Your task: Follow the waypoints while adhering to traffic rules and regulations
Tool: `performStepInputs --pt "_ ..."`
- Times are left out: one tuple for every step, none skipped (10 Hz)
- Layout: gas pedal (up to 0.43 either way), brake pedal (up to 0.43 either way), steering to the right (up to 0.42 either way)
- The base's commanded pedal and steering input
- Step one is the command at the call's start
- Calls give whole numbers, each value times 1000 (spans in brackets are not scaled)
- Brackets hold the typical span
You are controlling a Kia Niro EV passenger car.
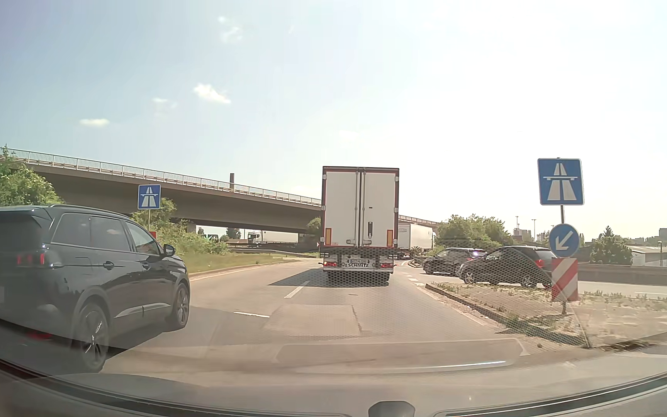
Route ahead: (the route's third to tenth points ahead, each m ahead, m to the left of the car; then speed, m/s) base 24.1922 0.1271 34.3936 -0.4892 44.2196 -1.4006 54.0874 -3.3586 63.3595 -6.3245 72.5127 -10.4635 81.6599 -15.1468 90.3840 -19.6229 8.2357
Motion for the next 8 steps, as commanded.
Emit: performStepInputs --pt "280 30 -16" --pt "280 30 -14" --pt "280 30 -10" --pt "280 30 -8" --pt "280 30 -3" --pt "280 30 0" --pt "280 30 -1" --pt "280 30 0"
